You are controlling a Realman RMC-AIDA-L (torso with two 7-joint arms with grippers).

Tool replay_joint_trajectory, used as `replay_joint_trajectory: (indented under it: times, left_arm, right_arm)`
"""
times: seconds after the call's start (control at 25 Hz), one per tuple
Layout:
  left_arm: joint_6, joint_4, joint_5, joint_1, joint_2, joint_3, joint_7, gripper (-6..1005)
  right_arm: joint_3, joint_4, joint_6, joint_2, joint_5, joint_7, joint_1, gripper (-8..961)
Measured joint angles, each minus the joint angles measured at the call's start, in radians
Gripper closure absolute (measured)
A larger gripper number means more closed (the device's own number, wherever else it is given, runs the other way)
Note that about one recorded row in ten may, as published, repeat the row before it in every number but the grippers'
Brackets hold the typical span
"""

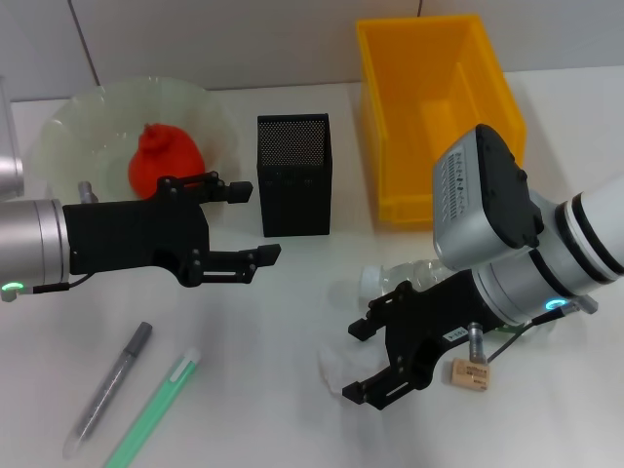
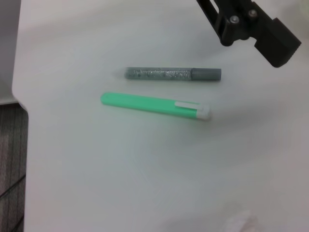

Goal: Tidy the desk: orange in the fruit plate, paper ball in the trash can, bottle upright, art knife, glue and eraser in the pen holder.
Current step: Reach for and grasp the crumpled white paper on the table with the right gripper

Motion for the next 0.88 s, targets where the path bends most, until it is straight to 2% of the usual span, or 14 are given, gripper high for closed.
replay_joint_trajectory:
  times: [0.88]
  left_arm:
    - [0.0, -0.003, 0.0, 0.008, -0.002, 0.007, 0.012, 165]
  right_arm:
    - [0.007, 0.021, 0.009, -0.002, 0.0, 0.011, -0.013, 267]
